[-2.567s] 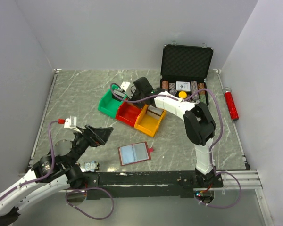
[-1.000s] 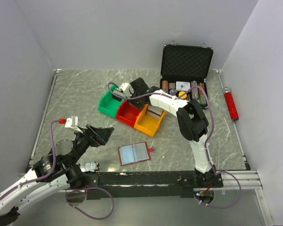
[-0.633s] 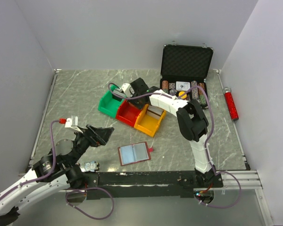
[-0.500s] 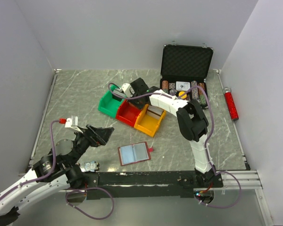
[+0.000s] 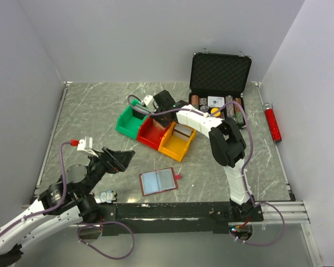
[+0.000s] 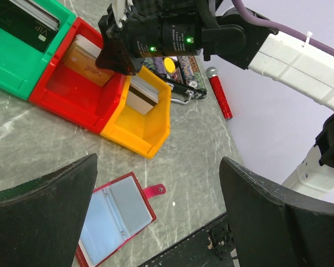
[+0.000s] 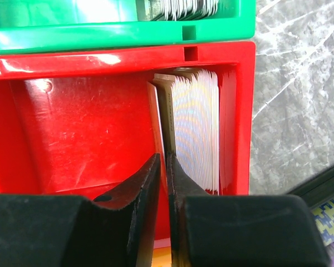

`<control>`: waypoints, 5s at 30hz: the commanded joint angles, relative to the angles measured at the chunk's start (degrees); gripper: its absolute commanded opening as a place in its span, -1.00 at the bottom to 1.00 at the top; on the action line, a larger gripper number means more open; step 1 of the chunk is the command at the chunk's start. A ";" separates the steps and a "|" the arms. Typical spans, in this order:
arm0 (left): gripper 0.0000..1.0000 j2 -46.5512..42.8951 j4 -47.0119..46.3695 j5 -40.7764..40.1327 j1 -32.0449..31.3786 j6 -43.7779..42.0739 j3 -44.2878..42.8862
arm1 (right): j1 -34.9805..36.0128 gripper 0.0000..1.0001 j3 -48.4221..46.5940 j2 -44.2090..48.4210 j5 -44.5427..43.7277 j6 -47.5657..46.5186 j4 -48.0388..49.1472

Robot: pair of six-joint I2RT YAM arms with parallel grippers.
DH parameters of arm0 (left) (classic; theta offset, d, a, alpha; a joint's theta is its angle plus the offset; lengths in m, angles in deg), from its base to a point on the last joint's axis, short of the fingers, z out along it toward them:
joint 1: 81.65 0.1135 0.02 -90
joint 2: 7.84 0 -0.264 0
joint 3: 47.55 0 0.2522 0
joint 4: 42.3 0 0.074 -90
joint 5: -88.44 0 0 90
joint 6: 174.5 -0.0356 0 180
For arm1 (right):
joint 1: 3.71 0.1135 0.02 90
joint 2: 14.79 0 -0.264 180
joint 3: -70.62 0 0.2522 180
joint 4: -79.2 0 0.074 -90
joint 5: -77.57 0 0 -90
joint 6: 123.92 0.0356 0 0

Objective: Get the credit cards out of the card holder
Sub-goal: Place the credit card in the storage box, then remove the credit card from the card holder.

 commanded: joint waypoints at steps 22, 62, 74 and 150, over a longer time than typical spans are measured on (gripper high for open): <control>0.91 0.31 -1.58 0.55 0.04 -0.24 0.40 | 0.28 -0.59 -3.33 4.79 -8.59 1.47 1.67; 0.70 26.31 -22.65 17.59 -0.13 6.87 7.86 | 10.12 -0.04 47.10 56.98 5.27 41.00 8.68; 0.15 46.54 -35.86 22.79 -1.98 10.13 7.78 | 8.19 0.10 66.36 64.82 18.13 49.72 21.52; -0.99 49.00 -25.04 13.03 -2.07 19.36 14.90 | 3.44 0.43 65.76 48.74 14.79 48.67 17.39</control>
